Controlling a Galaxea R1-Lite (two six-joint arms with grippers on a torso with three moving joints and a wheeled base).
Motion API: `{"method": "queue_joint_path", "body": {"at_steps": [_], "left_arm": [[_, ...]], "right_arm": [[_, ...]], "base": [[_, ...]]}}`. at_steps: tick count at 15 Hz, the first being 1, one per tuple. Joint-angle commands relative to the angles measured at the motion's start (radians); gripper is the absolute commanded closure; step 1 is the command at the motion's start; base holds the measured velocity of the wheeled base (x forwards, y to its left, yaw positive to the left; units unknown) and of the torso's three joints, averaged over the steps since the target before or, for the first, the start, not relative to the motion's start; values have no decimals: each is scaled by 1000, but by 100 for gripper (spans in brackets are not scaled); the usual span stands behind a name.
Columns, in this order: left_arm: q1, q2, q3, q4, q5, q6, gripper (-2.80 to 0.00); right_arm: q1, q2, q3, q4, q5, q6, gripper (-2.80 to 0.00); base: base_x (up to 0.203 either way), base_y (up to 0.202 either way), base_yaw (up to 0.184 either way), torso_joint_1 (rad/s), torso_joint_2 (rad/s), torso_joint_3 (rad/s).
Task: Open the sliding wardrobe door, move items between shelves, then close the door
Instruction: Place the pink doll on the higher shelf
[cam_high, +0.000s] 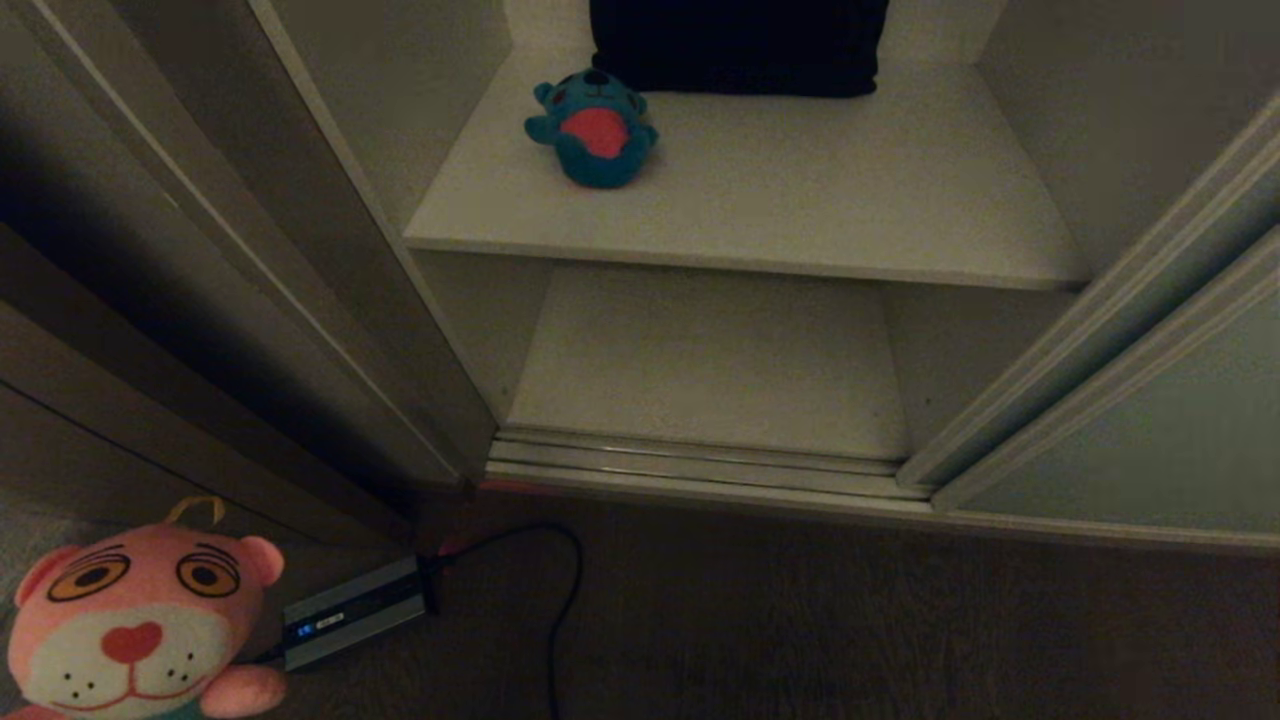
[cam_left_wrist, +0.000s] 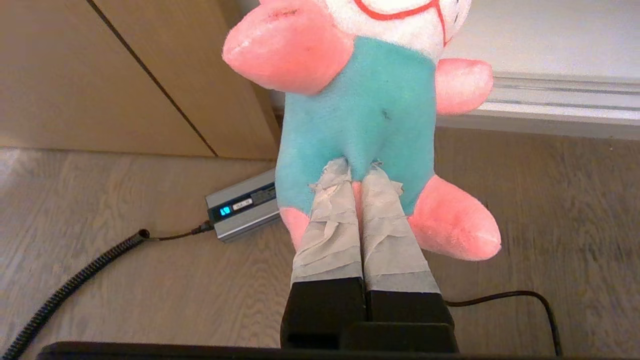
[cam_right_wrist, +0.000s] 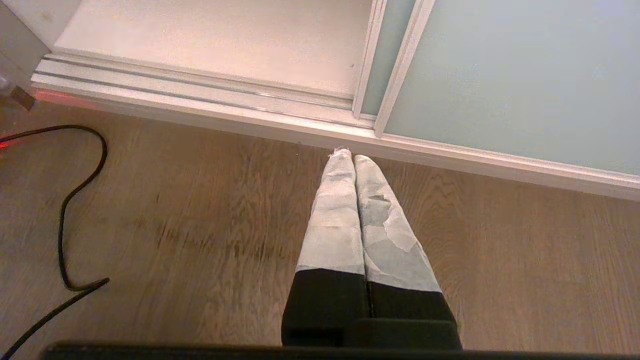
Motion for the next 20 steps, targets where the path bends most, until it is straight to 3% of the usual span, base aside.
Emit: {"method": "queue_joint_path", "body": {"at_steps": [1,10,20], "left_arm": [[0,2,1,1,2,2,0],[0,2,-1,1,0,2,0],[0,2,0,-1,2,-8,0]], "right_arm": [[-1,0,3,0,0,-1,0],[0,0,3,0,0,-1,0],[1,-1,3,0,0,-1,0]], "base": [[0,0,0,3,6,32],[0,0,0,0,0,0],[186,0,0,3,2,4]]}}
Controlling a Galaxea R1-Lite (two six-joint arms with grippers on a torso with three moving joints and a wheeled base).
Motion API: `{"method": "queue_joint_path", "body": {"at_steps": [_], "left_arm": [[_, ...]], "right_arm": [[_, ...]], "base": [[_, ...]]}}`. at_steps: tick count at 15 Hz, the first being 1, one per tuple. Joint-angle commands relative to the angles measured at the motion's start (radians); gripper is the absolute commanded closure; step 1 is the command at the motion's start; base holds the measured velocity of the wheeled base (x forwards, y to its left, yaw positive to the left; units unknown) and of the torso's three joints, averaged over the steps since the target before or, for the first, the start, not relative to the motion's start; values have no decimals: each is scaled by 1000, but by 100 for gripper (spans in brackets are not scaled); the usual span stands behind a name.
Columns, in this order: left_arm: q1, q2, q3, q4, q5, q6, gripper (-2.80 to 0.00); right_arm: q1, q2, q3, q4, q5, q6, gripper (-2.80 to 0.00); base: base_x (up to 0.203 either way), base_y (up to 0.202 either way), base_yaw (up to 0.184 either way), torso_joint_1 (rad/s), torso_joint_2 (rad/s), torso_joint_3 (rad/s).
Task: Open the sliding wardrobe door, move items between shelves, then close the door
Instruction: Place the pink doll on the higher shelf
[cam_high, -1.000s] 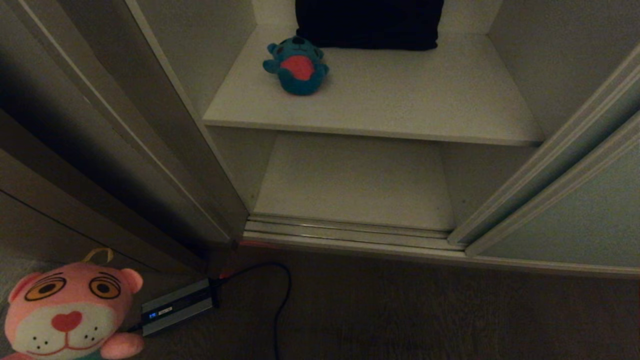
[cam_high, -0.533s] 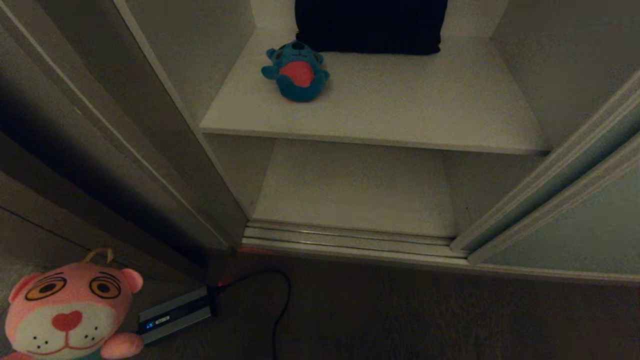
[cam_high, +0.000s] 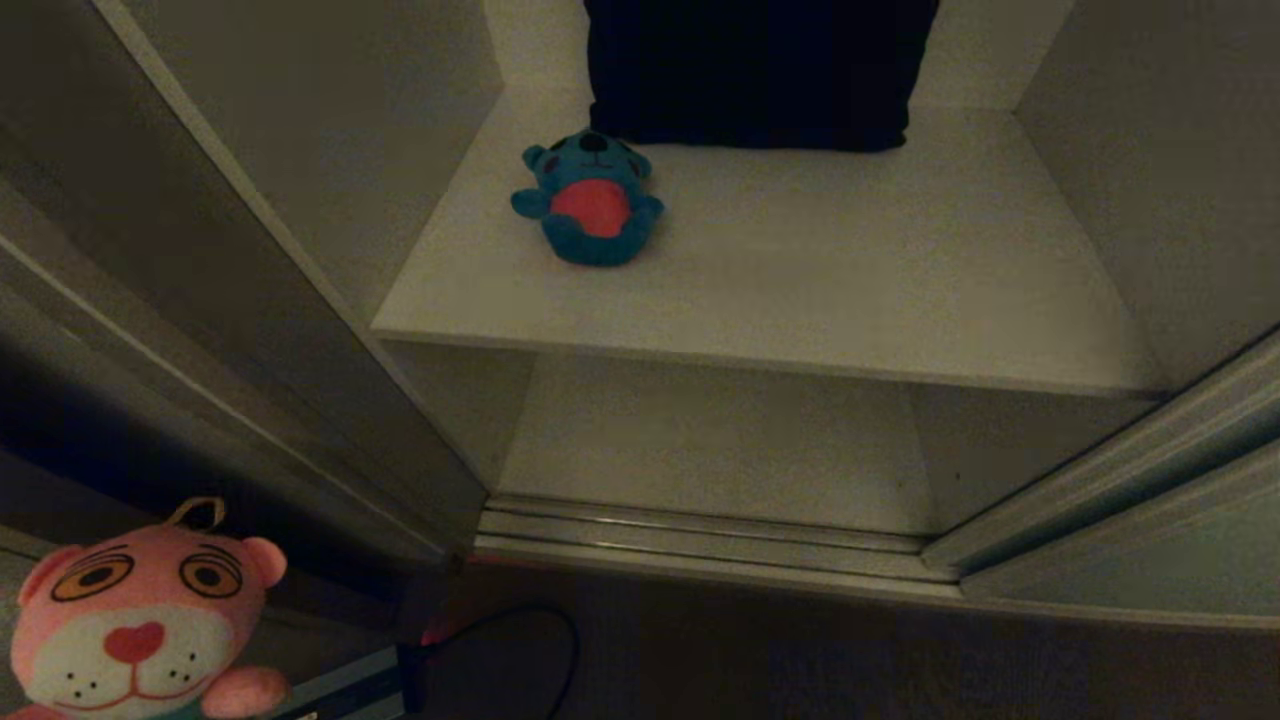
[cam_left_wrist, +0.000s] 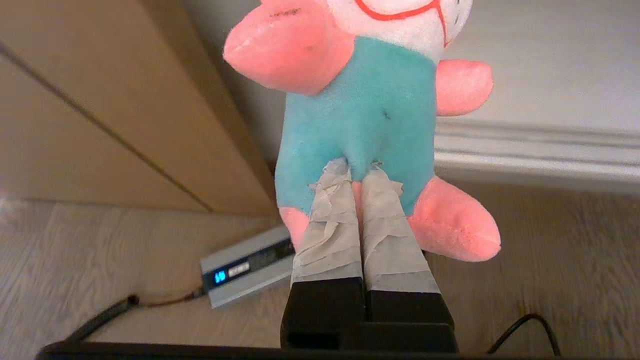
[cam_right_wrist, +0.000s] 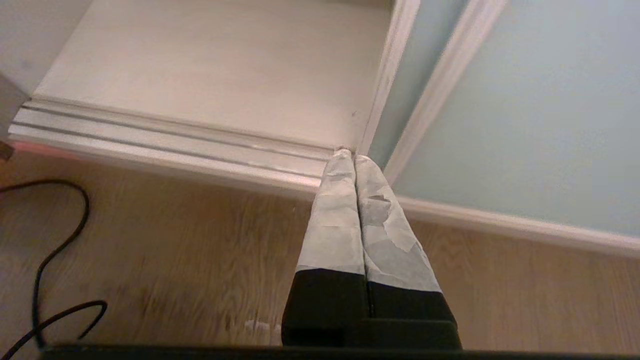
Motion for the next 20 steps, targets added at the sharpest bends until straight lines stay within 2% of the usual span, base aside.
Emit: {"method": "queue_joint_path", "body": {"at_steps": [1,3,6,8,9,12,17,20], "left_arm": [[0,2,1,0,-1,6,0],[0,2,0,4,-18,84,0],[0,2,-19,-83,-66,97,0],[0,5,-142,-80,-117,91,0],[0,13,-230,-40,-150,90,0],[0,137,-464,76,-305,39,0],[1,507,-763,62,-556,-78,0],[1,701,-983,72,-735,-112,0]], "right_arm": [[1,-1,3,0,0,0,0],[-1,0,3,0,0,0,0],[1,-1,3,0,0,0,0],[1,-1,3,0,0,0,0],[-1,-1,3,0,0,0,0],[0,-1,3,0,0,0,0],[1,0,3,0,0,0,0],[-1,-1,3,0,0,0,0]], "base": [[109,0,10,6,-4,1],[0,0,0,0,0,0],[0,0,0,0,0,0],[0,0,0,0,0,0],[0,0,0,0,0,0],[0,0,0,0,0,0],[0,0,0,0,0,0],[0,0,0,0,0,0]]}}
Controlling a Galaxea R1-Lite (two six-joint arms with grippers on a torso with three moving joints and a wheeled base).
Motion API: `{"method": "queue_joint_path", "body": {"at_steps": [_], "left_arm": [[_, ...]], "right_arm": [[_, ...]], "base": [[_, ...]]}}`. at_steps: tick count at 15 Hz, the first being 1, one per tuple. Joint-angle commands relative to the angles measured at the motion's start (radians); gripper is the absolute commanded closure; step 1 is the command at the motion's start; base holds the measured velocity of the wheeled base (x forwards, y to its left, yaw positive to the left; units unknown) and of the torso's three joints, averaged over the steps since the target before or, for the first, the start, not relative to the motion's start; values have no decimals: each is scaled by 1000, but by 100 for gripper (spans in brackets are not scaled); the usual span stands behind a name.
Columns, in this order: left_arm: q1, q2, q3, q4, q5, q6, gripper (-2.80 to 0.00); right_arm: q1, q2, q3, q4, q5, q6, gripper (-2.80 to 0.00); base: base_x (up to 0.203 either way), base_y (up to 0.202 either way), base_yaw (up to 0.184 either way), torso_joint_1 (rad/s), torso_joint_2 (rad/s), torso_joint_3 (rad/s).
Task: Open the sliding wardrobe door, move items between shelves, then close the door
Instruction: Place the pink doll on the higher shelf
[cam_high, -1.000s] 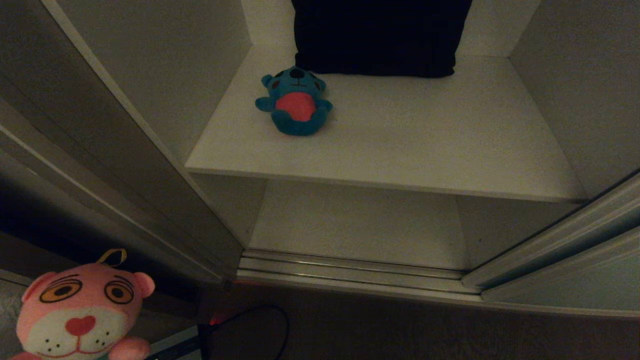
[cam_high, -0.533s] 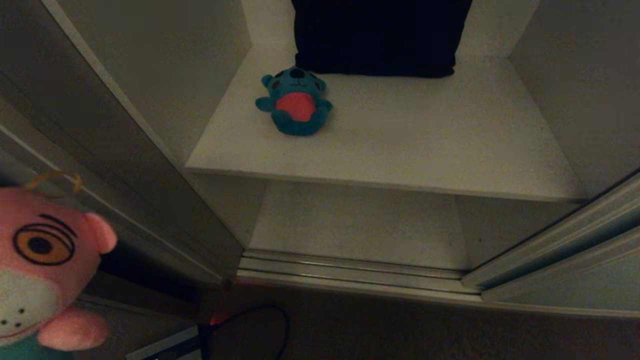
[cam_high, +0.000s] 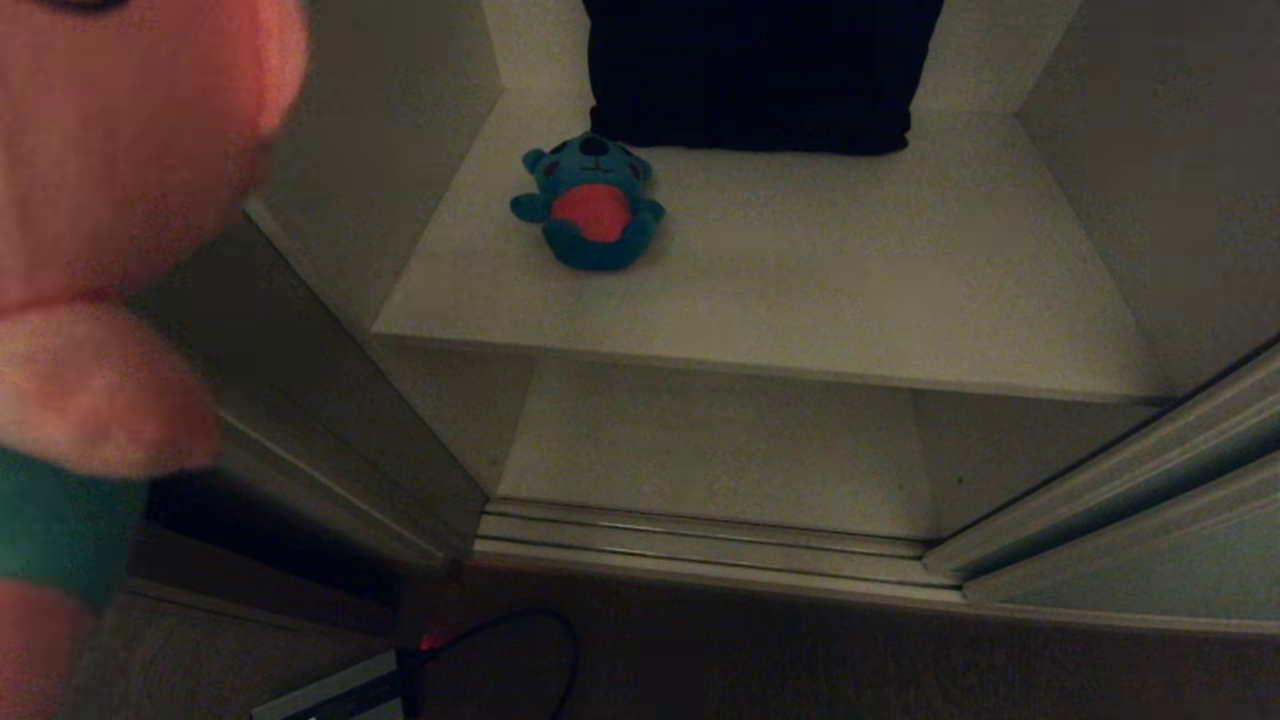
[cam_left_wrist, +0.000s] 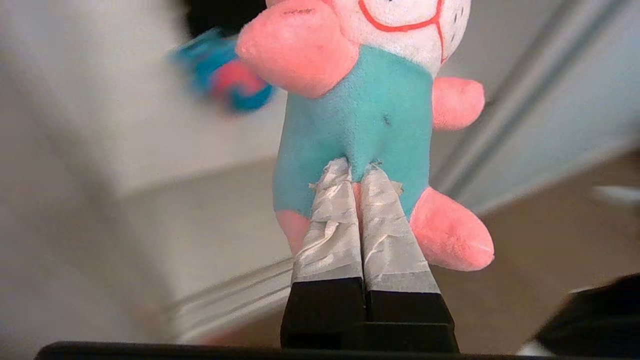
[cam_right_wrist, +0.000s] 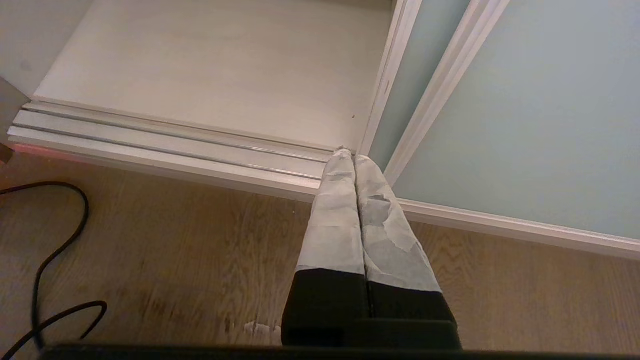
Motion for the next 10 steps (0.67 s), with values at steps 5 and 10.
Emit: {"method": "queue_joint_path", "body": {"at_steps": [5,10], "left_arm": [[-11,393,-322,145,-239,-13,0],[-117,646,-411,159,-246,-16,0]], "right_arm": [[-1,0,3,0,1,0,0],[-1,-1,3,0,1,0,0]], "base": [[0,0,0,0,0,0],[0,0,0,0,0,0]]}}
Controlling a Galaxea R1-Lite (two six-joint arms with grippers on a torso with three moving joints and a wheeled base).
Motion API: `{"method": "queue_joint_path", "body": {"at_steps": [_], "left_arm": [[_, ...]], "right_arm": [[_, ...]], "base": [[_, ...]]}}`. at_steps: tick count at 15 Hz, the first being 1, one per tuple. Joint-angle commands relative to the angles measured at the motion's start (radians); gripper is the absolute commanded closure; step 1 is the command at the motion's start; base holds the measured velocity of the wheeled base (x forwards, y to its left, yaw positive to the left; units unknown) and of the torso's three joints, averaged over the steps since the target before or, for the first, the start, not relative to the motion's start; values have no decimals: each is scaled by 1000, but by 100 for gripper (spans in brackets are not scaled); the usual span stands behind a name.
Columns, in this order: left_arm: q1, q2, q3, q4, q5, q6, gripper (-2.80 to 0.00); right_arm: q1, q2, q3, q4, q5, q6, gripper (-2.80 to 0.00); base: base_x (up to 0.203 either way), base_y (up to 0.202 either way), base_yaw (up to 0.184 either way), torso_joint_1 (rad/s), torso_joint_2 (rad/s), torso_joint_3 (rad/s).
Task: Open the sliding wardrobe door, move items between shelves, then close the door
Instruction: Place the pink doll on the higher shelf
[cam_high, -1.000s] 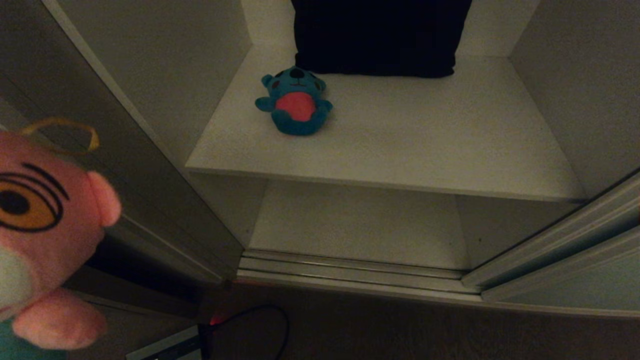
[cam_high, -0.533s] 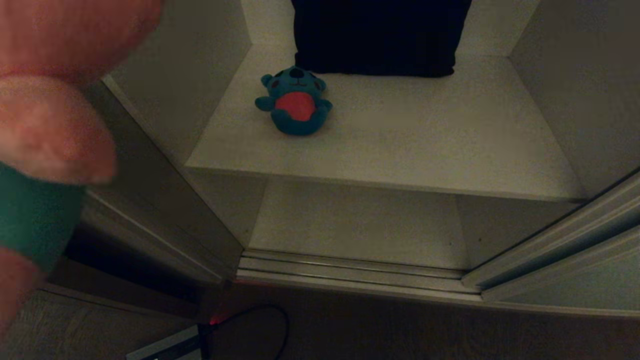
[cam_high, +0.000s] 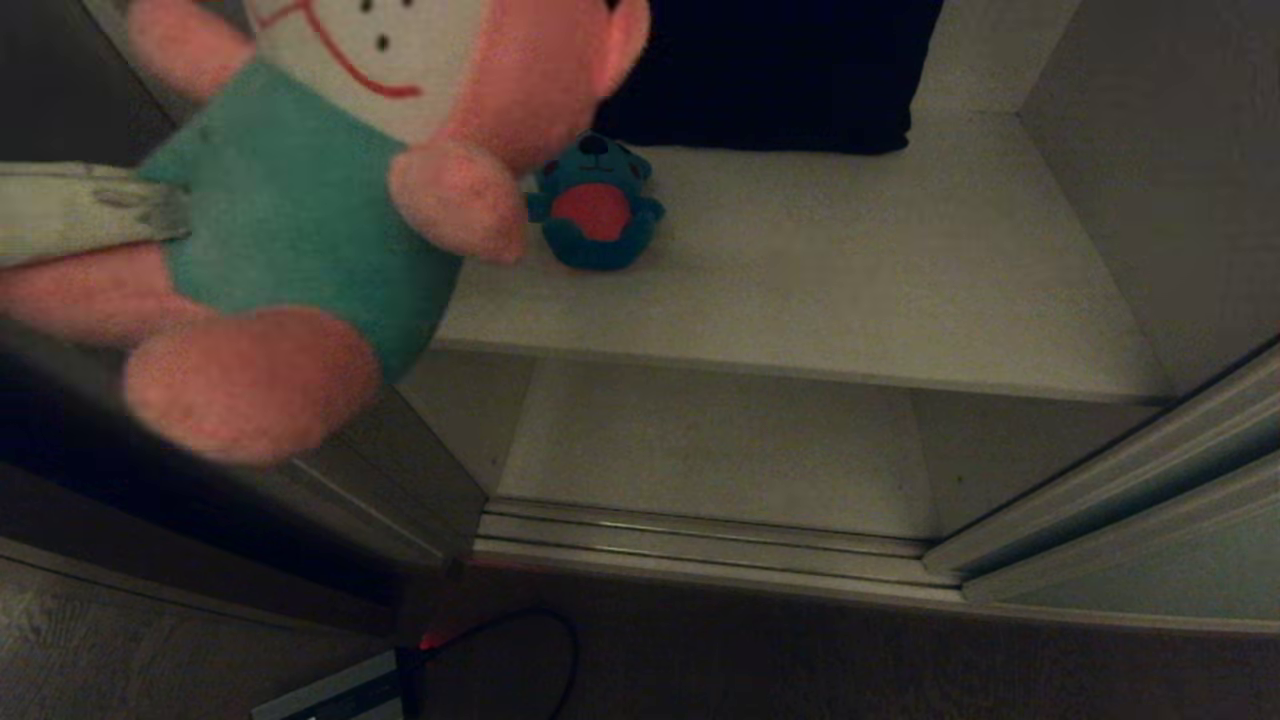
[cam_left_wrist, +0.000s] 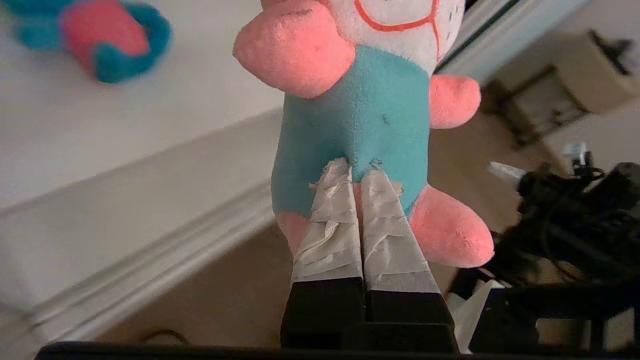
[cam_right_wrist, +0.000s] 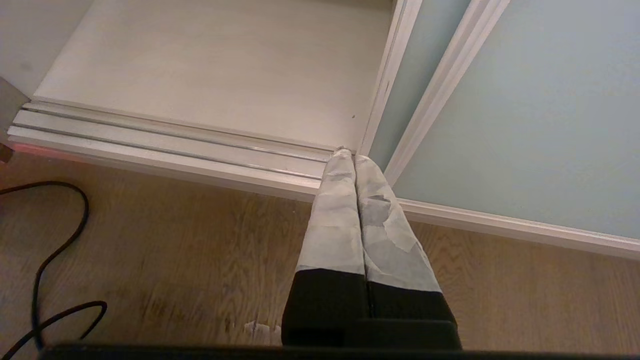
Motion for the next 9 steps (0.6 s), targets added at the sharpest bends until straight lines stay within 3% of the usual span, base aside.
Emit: {"method": "queue_joint_path", "body": {"at_steps": [1,3,9], "left_arm": [[-72,167,-88,4,-2,-2,0],[-163,249,-179,5,34,-13,0],[-458,438,-386,4,316,-47,0]], "right_arm": [[-1,-1,3,0,1,-1,0],[1,-1,3,0,1,-1,0],[-1,-1,3,0,1,-1,0]], "base": [[0,0,0,0,0,0],[0,0,0,0,0,0],[0,0,0,0,0,0]]}}
